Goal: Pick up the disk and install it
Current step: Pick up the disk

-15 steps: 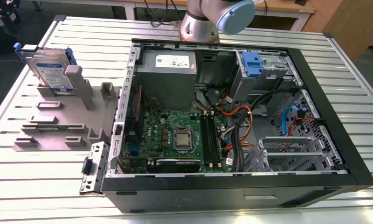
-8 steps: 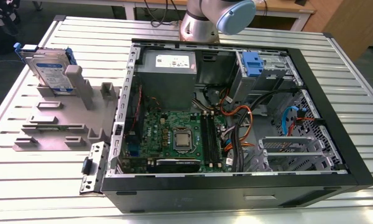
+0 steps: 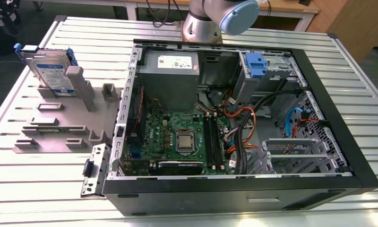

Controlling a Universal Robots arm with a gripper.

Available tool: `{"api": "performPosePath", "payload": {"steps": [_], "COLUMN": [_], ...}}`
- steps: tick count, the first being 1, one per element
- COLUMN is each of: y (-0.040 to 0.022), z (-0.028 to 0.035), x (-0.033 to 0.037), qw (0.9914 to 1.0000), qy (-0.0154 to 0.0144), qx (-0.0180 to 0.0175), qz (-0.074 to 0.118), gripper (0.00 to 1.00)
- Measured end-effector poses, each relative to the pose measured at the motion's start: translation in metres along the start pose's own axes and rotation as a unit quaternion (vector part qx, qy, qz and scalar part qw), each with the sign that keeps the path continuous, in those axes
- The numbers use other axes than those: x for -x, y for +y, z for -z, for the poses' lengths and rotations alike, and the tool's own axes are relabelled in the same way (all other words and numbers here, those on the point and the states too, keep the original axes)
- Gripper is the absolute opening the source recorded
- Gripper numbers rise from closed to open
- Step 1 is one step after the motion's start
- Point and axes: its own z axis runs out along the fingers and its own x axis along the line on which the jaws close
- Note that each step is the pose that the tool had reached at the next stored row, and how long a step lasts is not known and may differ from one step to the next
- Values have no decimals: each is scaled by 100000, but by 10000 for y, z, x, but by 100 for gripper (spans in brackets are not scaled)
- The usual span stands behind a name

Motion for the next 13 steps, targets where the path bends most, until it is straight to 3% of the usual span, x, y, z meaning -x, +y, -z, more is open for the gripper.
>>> {"api": "performPosePath", "payload": {"steps": [7,13], "y": [0,0], "z": [0,0], "x": [0,0], "qw": [99997,99964], "qy": [28,107], "qx": [-1,-3], "qz": [746,2670], "gripper": [11,11]}}
